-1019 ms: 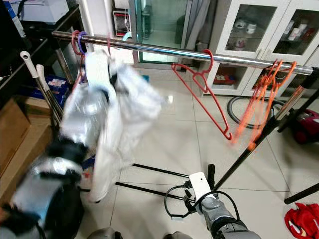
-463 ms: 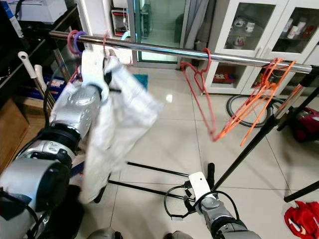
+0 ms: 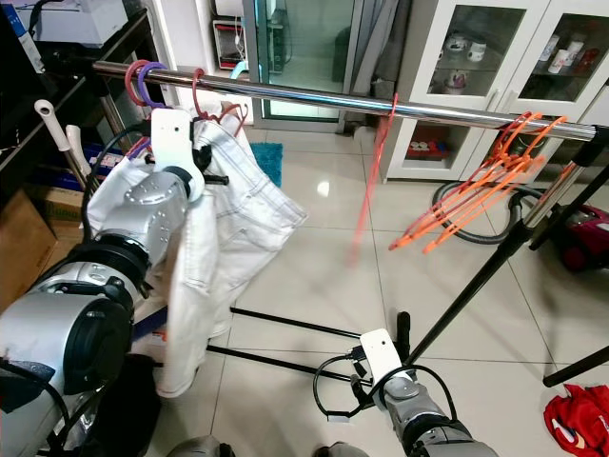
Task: Hang hanger
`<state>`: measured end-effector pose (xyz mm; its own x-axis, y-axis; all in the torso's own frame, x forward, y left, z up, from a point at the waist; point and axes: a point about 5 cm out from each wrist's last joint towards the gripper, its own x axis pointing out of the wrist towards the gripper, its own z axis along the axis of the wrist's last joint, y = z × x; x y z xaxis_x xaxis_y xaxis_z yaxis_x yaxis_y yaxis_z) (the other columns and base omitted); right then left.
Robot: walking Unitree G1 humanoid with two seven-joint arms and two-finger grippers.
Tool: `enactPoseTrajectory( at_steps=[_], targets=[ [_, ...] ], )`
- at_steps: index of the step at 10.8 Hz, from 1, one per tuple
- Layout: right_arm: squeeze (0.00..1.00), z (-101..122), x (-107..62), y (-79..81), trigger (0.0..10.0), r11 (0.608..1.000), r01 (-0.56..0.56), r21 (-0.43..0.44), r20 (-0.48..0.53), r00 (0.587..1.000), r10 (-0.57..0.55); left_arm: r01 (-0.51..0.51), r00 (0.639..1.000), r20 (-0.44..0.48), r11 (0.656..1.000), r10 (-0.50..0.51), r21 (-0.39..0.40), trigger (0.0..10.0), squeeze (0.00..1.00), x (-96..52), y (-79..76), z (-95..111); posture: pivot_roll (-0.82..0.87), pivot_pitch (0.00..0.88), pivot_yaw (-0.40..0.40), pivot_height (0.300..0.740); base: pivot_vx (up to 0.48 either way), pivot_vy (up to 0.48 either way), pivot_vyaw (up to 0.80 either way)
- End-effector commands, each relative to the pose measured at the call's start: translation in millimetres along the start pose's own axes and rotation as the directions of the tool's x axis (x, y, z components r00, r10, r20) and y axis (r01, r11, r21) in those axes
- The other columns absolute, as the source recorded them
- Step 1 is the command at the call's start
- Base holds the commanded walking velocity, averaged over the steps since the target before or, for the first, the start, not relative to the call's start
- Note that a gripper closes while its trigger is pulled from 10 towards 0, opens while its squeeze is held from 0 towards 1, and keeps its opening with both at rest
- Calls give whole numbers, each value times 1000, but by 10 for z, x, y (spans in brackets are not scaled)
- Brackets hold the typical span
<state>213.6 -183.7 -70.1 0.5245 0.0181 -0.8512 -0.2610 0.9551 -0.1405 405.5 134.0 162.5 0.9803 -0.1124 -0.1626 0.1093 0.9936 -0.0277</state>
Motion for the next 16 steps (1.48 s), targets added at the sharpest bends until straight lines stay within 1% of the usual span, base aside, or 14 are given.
enactPoseTrajectory(
  at_steps=[1, 2, 4, 6, 7, 8, 10, 13, 16],
  targets=[
    [0, -36, -3, -6, 10000, 1000, -3, -4, -15, 1000, 2, 17, 999, -42, 1000, -17, 2, 10000, 0, -6, -33, -98, -69, 0, 11, 740, 0, 0, 0],
    [0, -47, -4, -5, 10000, 1000, -4, -5, -18, 1000, 3, 18, 999, -39, 1000, -17, 12, 10000, 0, -7, -44, -104, -67, 0, 12, 740, 0, 0, 0],
    [0, -57, -4, -3, 10000, 1000, -6, -6, -20, 1000, 6, 19, 999, -39, 1000, -19, 4, 10000, 0, -9, -44, -120, -66, 0, 12, 740, 0, 0, 0],
    [0, -80, -7, -8, 10000, 1000, -7, -8, -23, 1000, 6, 25, 999, -26, 1000, -24, 19, 10000, 0, -17, -43, -139, -66, 0, 11, 740, 0, 0, 0],
    [0, -100, -10, -15, 10000, 1000, -6, -10, -27, 1000, 6, 29, 999, -14, 999, -29, 21, 10000, 1000, -17, -54, -132, -65, 0, 10, 740, 0, 0, 0],
    [0, -108, -11, -17, 10000, 1000, -6, -11, -29, 1000, 6, 21, 1000, -10, 999, -21, 46, 10000, 1000, -17, -46, -126, -66, 0, 9, 740, 0, 0, 0],
    [0, -128, -13, -21, 10000, 1000, -7, -13, -32, 999, 6, -19, 1000, 8, 989, 18, 148, 10000, 1000, -23, 3, -112, -66, 0, 8, 740, 0, 0, 0],
    [0, -156, -17, -25, 10000, 1000, -8, -14, -37, 999, 7, -28, 1000, 5, 990, 27, 135, 10000, 1000, -30, 28, -135, -66, 0, 7, 740, 0, 0, 0],
    [0, -169, -19, -29, 10000, 1000, -9, -15, -39, 999, 8, -19, 1000, 9, 993, 18, 119, 10000, 1000, -30, 10, -137, -67, 0, 7, 740, 0, 0, 0]
  ],
)
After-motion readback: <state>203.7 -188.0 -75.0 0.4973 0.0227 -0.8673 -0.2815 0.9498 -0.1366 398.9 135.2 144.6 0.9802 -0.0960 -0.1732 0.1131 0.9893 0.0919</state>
